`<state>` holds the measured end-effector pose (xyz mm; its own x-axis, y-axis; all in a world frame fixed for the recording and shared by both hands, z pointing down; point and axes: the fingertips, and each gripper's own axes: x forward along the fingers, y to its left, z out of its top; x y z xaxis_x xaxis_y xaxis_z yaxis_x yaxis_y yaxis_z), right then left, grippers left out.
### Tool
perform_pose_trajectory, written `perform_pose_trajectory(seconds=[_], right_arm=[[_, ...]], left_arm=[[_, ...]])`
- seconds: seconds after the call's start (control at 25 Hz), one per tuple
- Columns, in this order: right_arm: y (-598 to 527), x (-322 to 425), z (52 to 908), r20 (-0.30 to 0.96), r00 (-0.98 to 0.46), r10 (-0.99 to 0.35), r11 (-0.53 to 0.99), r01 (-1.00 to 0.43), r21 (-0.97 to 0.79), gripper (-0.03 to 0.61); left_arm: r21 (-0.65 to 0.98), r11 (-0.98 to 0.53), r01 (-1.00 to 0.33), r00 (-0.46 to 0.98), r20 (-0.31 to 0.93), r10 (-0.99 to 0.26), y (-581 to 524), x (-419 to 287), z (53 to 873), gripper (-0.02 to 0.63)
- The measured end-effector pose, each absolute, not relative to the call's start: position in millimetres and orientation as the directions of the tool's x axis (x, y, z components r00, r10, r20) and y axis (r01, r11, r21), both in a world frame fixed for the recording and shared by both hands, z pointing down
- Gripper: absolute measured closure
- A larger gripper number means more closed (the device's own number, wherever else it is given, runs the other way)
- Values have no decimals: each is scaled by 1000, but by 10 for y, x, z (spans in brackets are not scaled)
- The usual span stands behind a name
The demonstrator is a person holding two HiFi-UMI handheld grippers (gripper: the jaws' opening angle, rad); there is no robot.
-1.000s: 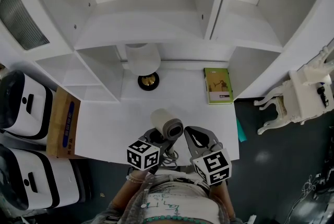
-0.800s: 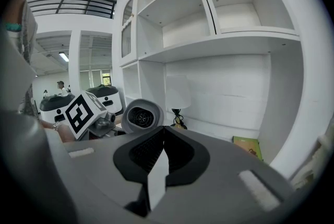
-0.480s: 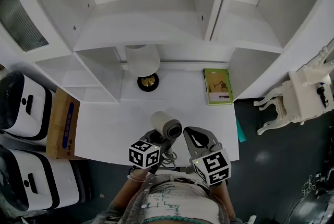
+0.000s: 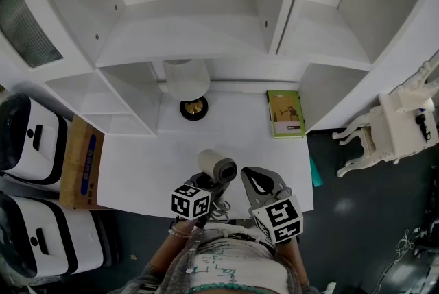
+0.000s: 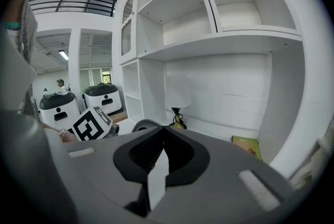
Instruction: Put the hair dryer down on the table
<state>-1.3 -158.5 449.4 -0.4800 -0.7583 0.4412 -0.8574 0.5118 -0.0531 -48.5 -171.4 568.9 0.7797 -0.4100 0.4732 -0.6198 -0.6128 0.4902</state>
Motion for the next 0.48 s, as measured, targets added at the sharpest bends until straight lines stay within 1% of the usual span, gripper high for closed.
perform_pose_trajectory(seconds=[0.48], right_arm=[[-1556,1,4498,450,-469,-760,506,-861,-42,549]], left_arm=[[489,-594,-639,763,503,-406,-1723,-524,5873,431]])
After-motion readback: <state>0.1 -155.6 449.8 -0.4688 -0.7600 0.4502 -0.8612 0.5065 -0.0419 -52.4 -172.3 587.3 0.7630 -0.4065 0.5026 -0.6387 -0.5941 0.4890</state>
